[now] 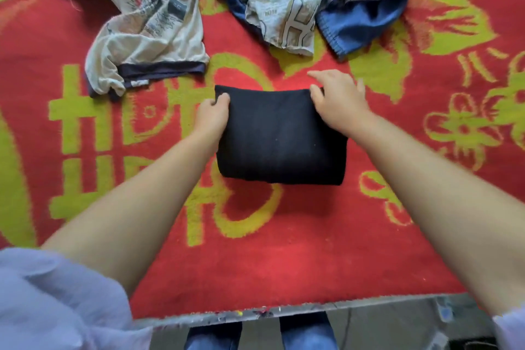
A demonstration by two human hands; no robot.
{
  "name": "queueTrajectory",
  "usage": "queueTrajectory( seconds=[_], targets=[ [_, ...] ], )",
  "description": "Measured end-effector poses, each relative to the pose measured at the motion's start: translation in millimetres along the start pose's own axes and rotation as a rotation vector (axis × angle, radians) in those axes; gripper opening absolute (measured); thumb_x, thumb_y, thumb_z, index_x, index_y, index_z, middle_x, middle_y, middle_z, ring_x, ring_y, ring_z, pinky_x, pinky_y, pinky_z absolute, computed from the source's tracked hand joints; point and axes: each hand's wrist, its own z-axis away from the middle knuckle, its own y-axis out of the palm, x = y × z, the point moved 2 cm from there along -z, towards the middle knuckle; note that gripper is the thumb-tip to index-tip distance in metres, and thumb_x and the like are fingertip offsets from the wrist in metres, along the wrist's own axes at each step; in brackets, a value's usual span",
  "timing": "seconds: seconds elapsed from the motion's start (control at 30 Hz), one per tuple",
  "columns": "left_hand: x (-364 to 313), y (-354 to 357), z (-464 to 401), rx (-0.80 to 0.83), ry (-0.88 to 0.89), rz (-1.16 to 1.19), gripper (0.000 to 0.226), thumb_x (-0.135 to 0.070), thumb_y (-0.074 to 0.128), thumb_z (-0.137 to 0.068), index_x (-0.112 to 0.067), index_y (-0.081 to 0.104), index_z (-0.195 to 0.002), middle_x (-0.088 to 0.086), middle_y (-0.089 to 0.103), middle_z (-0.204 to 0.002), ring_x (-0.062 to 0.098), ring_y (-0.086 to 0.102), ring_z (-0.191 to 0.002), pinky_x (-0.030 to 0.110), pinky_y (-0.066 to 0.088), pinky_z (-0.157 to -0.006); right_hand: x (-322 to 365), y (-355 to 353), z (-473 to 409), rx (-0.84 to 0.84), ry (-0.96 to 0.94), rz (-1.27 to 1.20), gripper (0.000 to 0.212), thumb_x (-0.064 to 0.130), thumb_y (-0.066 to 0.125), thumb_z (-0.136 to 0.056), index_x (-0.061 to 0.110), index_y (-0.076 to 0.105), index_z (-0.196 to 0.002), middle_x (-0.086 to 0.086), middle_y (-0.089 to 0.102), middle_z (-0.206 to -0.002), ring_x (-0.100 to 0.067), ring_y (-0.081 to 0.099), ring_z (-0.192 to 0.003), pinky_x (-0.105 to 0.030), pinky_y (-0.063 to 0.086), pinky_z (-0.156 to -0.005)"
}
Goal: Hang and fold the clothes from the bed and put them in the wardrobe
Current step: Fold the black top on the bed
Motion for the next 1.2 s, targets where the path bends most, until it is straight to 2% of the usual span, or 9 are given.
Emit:
queueTrajectory(
  seconds=[0.07,0.17,0.47,0.57,0.67,0.8,0.87,1.07,1.2],
  targets=[
    [22.1,6.7,12.1,-0.079,0.083,-0.125,0.048,-0.052,0.051,-0.089,-0.016,0.050,-0.121,-0.002,0.057,-0.108,0.018,0.054,-0.101,0.032,0.043,-0.089,5.9,24.0,38.6,-0.080,0.005,0.087,0.051,0.039,0.038,-0.099,0.030,0.032,-0.148,-0.008,0.023,-0.157,-0.029,0.010,-0.147,-0.066,0.001,-0.110],
    [44.2,11.0,29.4,-0.157,0.262,-0.271,0.041,-0.052,0.051,-0.090,-0.023,0.048,-0.118,-0.004,0.062,-0.108,0.025,0.059,-0.105,0.034,0.044,-0.087,6.4,57.6,83.6,-0.042,0.003,0.177,0.058,0.047,0.031,-0.099,0.036,0.011,-0.152,-0.005,-0.003,-0.162,-0.035,-0.012,-0.146,-0.072,-0.002,-0.106],
    [60.8,16.6,12.8,-0.261,0.173,-0.513,0.058,-0.046,0.032,-0.099,-0.016,0.022,-0.147,0.015,0.056,-0.128,0.036,0.052,-0.116,0.046,0.042,-0.093,-13.0,76.0,71.0,0.019,-0.008,0.296,0.056,0.043,0.022,-0.102,0.034,0.000,-0.152,-0.004,-0.009,-0.161,-0.036,-0.014,-0.146,-0.071,-0.001,-0.107],
    [52.4,4.6,43.8,-0.342,0.644,-0.749,0.067,-0.039,0.043,-0.095,-0.005,0.021,-0.149,0.019,0.038,-0.143,0.034,0.033,-0.135,0.052,0.021,-0.112,0.8,55.7,91.2,-0.075,-0.084,0.313,0.058,0.036,0.029,-0.098,0.023,0.016,-0.153,-0.009,0.007,-0.161,-0.040,-0.001,-0.146,-0.072,0.000,-0.106],
    [69.5,24.3,86.8,-0.126,1.149,-1.121,0.080,-0.038,0.055,-0.082,-0.005,0.023,-0.148,0.020,0.028,-0.152,0.033,0.023,-0.143,0.064,0.016,-0.111,15.7,59.2,120.4,-0.099,-0.320,0.385,0.076,0.037,0.048,-0.082,0.015,0.026,-0.151,-0.011,0.018,-0.159,-0.035,0.010,-0.147,-0.071,0.008,-0.108],
    [90.6,44.8,94.0,-0.083,1.015,-1.312,0.084,-0.008,0.072,-0.072,-0.012,0.030,-0.145,0.025,0.033,-0.148,0.039,0.033,-0.137,0.069,0.033,-0.099,-2.5,79.3,114.1,0.128,-0.219,0.483,0.117,0.049,0.064,-0.080,0.027,-0.034,-0.140,-0.011,-0.036,-0.150,-0.034,-0.019,-0.145,-0.069,-0.005,-0.107],
    [89.4,49.4,81.7,-0.116,0.978,-1.296,0.085,0.002,0.069,-0.071,-0.014,0.032,-0.146,0.027,0.030,-0.149,0.041,0.030,-0.138,0.070,0.029,-0.101,-6.3,85.3,101.9,0.118,-0.156,0.519,0.122,0.051,0.064,-0.081,0.027,-0.044,-0.133,-0.013,-0.043,-0.146,-0.035,-0.022,-0.144,-0.068,-0.009,-0.107],
    [85.7,39.5,50.8,-0.010,0.858,-1.395,0.097,-0.007,0.059,-0.083,-0.028,-0.008,-0.150,0.018,0.004,-0.159,0.028,0.004,-0.148,0.062,0.012,-0.111,3.4,79.8,88.6,0.067,-0.208,0.540,0.083,0.018,0.048,-0.094,0.027,-0.010,-0.152,-0.021,-0.004,-0.159,-0.042,0.001,-0.146,-0.062,-0.008,-0.112],
    [45.1,28.4,43.9,0.091,0.802,-1.378,0.075,-0.007,0.044,-0.093,-0.027,0.004,-0.153,0.011,0.014,-0.158,0.029,0.013,-0.145,0.052,0.024,-0.112,17.3,50.4,73.4,0.099,-0.220,0.511,0.068,0.014,0.046,-0.095,0.028,0.011,-0.152,-0.013,0.019,-0.157,-0.038,0.025,-0.141,-0.057,-0.001,-0.115]
  ],
)
